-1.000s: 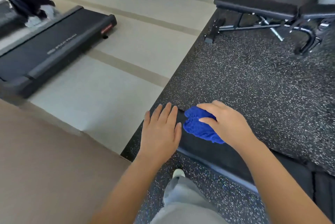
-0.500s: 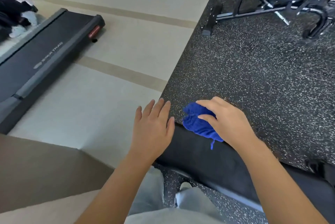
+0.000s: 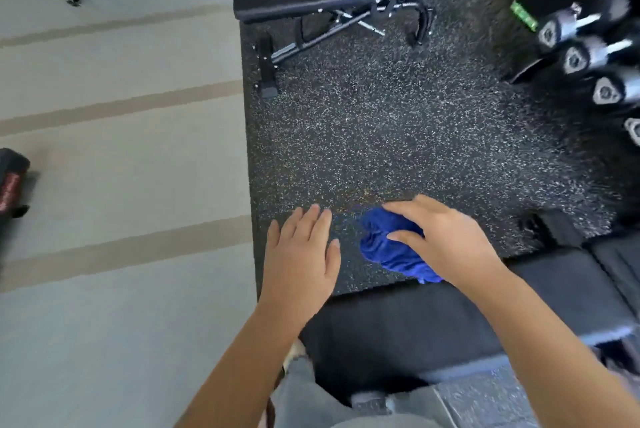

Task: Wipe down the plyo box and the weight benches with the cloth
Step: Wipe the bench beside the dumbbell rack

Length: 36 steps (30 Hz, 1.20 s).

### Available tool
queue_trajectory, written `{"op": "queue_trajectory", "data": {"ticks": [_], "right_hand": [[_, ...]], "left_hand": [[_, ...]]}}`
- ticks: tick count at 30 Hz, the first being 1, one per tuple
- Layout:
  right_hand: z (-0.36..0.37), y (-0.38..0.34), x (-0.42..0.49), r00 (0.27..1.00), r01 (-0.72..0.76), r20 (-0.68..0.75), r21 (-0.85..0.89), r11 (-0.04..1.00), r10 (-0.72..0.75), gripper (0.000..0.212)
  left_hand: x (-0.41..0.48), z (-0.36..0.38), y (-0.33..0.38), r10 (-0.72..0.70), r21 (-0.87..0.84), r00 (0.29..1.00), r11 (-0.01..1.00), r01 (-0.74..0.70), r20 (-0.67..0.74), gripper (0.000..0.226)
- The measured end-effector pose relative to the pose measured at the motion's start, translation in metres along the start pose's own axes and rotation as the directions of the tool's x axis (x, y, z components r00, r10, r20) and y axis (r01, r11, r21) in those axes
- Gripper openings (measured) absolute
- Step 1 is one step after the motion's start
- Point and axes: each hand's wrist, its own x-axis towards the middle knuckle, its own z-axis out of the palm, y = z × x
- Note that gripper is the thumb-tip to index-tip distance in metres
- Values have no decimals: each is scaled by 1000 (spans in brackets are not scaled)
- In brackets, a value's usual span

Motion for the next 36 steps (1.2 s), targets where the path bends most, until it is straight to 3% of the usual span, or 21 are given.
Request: {"op": "queue_trajectory", "data": {"ticks": [5,13,21,28,33,36], "right_hand": [[1,-28,5,969,-193,-145,60,979,200,39],[-1,-33,-14,897,-369,-236,60,927,373,38],[-1,-19,-42,902,-356,-239,61,932,360,37],[12,-42,-12,885,-384,-242,103,918,397,36],[26,-66,55,806,-472,-324,157,868,496,35],[34,-91,105,744,-543,-336,199,816,578,36]], "left_hand": [[40,-5,-26,255,-62,966,966,-252,46,47],[57,-3,-17,418,-137,905,904,-406,76,47],[51,-11,13,454,-133,890,885,-445,37,48],[73,-3,-32,467,-160,882,877,-453,64,47],[136,21,-89,539,-209,838,832,-514,83,38],[183,24,-131,630,-182,773,770,-611,70,38]]}}
